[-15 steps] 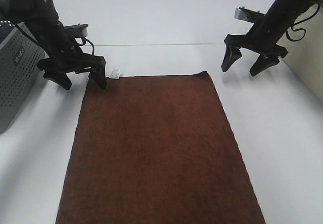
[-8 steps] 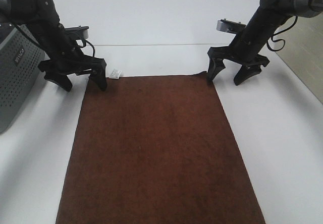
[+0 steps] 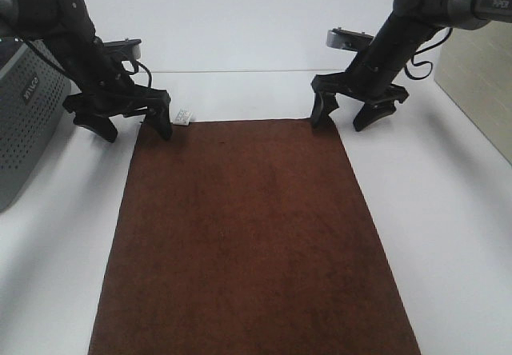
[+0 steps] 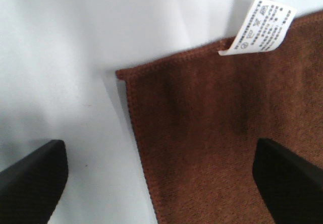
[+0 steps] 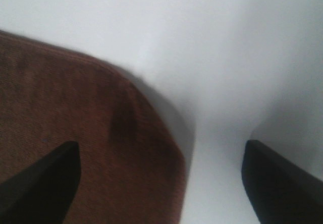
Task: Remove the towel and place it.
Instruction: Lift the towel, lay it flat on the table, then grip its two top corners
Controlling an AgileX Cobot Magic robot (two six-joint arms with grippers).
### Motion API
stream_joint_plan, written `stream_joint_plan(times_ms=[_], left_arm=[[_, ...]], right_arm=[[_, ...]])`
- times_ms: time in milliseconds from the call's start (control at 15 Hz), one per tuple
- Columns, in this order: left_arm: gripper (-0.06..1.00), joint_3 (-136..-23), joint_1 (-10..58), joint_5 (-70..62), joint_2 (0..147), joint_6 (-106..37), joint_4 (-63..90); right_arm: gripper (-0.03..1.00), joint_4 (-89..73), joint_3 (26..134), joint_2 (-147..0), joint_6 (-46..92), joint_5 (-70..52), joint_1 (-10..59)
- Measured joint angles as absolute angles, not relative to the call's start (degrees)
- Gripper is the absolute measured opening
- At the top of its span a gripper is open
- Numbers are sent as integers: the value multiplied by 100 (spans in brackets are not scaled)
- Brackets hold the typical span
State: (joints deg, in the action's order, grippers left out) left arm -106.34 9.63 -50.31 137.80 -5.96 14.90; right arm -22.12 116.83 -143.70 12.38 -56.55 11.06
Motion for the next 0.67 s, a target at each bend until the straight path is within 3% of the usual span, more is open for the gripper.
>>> stream_joint_plan(times_ms=[667], left_arm=[[79, -10680, 1123, -4950, 13866, -533, 1874]], right_arm=[[84, -2177, 11683, -14387, 1026, -5357, 1392]])
